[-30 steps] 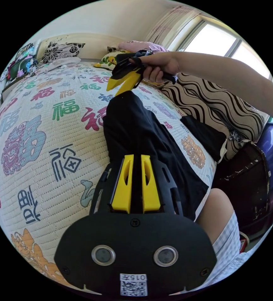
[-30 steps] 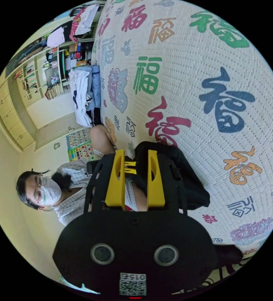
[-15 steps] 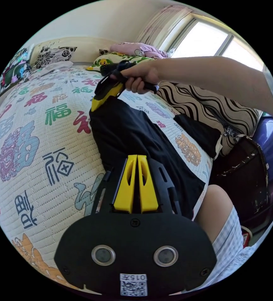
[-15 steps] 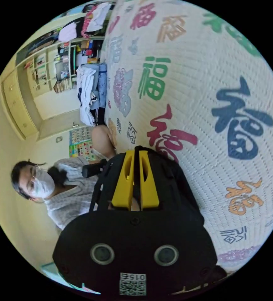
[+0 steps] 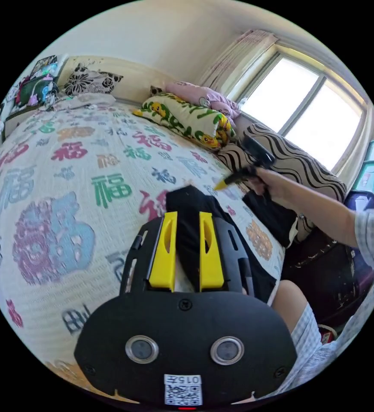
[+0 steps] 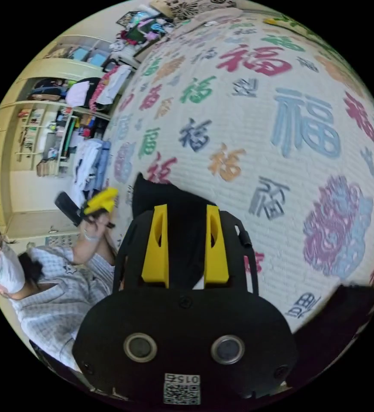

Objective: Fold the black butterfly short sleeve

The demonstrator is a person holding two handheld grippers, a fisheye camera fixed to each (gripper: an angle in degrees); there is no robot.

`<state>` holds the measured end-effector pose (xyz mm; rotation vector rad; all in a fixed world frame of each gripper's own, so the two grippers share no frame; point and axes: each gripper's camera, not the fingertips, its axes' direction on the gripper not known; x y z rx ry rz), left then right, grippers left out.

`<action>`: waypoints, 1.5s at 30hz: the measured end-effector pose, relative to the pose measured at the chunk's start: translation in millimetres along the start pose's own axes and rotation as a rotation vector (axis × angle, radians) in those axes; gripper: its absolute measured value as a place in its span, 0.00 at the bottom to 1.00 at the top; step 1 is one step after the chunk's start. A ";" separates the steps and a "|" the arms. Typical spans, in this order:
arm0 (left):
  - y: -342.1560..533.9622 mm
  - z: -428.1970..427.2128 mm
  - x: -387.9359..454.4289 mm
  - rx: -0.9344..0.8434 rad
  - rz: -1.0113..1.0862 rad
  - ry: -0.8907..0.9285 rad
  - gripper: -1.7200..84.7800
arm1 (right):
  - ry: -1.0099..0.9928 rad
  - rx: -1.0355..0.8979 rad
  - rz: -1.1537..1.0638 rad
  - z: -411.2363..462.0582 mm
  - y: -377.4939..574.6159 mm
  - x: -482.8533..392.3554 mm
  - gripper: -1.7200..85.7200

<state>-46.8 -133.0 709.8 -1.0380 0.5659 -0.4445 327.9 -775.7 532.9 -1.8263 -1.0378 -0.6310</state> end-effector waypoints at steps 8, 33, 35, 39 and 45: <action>-106.5 40.1 -20.7 -0.240 0.181 0.233 0.16 | -0.284 0.179 0.097 54.6 54.1 59.0 0.03; -242.8 39.8 38.7 -0.863 0.228 0.431 0.07 | -0.111 0.271 0.183 92.8 151.2 131.3 0.08; -249.0 21.6 41.7 -0.799 0.228 0.378 0.10 | -0.085 0.232 0.139 95.0 187.9 119.0 0.10; -269.7 -21.5 59.2 -0.616 0.281 0.224 0.12 | -0.088 0.120 0.130 130.1 246.3 97.5 0.11; -295.0 11.6 164.1 -0.636 0.502 0.217 0.13 | -0.154 0.041 0.165 198.6 288.6 90.0 0.10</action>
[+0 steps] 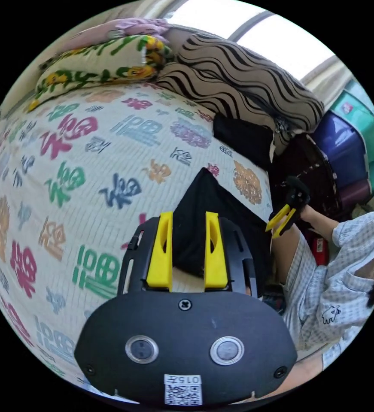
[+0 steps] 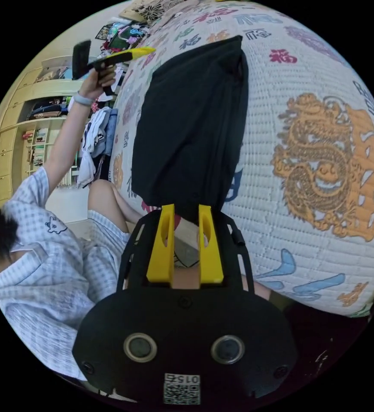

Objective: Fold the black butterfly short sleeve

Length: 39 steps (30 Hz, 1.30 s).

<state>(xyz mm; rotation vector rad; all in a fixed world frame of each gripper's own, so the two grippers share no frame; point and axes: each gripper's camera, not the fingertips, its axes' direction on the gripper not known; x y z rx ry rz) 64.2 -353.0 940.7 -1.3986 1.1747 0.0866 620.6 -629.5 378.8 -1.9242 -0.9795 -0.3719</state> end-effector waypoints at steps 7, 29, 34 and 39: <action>-72.1 72.8 30.6 -0.254 0.041 -0.040 0.02 | 0.081 0.078 0.028 -12.0 26.3 27.1 0.01; 68.2 9.2 -36.2 0.169 -0.546 0.090 0.13 | 0.047 0.176 0.055 -59.4 -70.9 103.8 0.03; 86.9 31.8 -61.4 0.199 -0.592 0.129 0.07 | 0.049 0.252 0.121 -79.3 -48.8 124.7 0.01; 95.6 31.3 -73.8 0.258 -0.544 0.181 0.10 | 0.015 0.294 0.050 -106.2 -43.4 129.4 0.02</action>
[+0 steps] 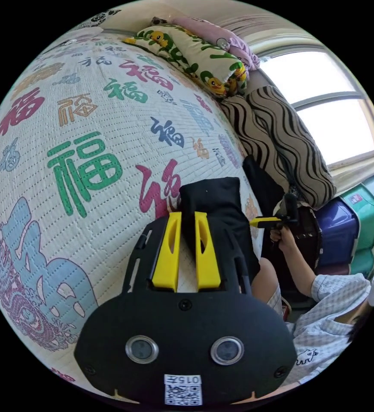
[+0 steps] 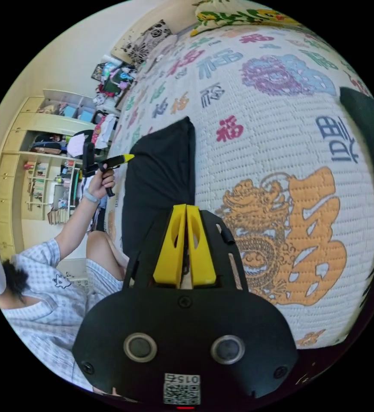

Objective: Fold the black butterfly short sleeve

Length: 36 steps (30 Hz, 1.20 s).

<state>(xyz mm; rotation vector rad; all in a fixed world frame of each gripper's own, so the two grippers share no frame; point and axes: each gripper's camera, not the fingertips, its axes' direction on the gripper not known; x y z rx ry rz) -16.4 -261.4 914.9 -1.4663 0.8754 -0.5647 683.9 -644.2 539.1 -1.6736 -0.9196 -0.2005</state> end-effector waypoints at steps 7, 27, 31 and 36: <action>-7.7 5.9 -35.9 -0.014 -0.032 0.058 0.16 | -0.068 0.053 -0.026 -24.4 -60.0 16.2 0.15; 15.3 65.2 -122.9 0.004 -0.070 0.204 0.12 | -0.263 -0.033 0.077 -10.5 -54.6 89.1 0.08; 56.5 69.5 -140.0 -0.002 -0.060 0.233 0.15 | -0.306 -0.097 0.058 -7.7 -14.0 101.4 0.13; 85.0 107.9 -158.4 0.014 -0.116 0.402 0.15 | -0.496 -0.092 0.048 33.5 8.2 109.1 0.10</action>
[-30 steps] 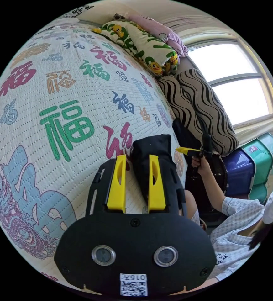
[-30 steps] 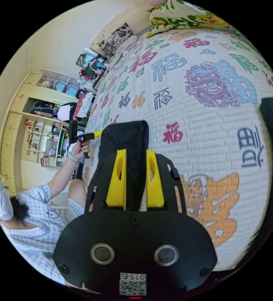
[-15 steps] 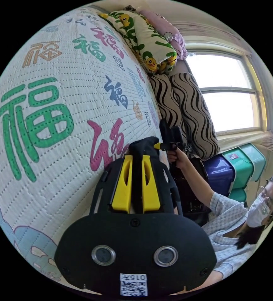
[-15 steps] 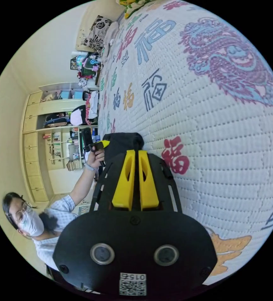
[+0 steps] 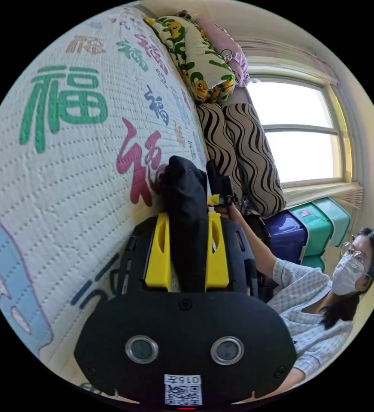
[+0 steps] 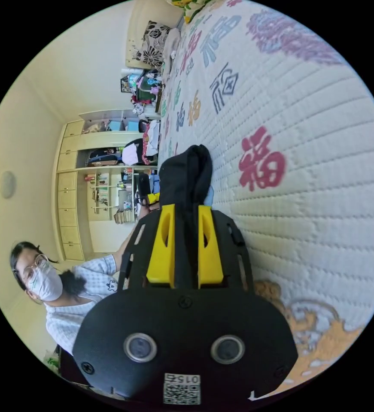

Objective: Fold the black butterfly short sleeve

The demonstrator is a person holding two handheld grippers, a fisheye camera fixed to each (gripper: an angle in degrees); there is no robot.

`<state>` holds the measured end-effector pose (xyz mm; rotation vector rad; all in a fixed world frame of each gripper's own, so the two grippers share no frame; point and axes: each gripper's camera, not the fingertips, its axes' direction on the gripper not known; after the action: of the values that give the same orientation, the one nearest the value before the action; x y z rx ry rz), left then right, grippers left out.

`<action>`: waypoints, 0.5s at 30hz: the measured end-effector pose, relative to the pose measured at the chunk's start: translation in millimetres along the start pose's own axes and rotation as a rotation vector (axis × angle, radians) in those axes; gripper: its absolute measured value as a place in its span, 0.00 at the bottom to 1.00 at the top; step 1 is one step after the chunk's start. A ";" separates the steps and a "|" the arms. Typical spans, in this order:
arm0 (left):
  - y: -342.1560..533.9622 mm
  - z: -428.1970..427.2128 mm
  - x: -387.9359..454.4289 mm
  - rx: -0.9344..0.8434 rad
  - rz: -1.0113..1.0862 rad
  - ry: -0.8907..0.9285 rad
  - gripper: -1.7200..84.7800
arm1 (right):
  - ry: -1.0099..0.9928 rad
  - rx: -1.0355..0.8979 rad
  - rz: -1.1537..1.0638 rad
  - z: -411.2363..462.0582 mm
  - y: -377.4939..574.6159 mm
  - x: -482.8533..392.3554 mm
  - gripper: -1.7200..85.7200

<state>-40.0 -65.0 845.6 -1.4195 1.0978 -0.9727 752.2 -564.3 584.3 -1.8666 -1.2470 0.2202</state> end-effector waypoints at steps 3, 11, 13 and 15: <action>8.6 18.0 -4.3 -0.035 0.014 -0.037 0.10 | -0.034 -0.014 0.018 24.8 7.4 10.6 0.06; 65.3 42.4 75.9 0.078 0.411 -0.012 0.08 | 0.067 0.211 -0.306 -40.7 135.8 -60.4 0.03; 85.7 67.6 111.0 0.098 0.555 0.000 0.08 | 0.109 0.276 -0.378 -57.0 176.2 -80.5 0.03; 102.0 91.4 135.0 0.111 0.664 -0.011 0.08 | 0.186 0.349 -0.426 -70.9 216.7 -98.4 0.03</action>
<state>69.4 -176.4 733.3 -0.8687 1.3589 -0.5314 889.6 -713.4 440.9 -1.2633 -1.3449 0.0283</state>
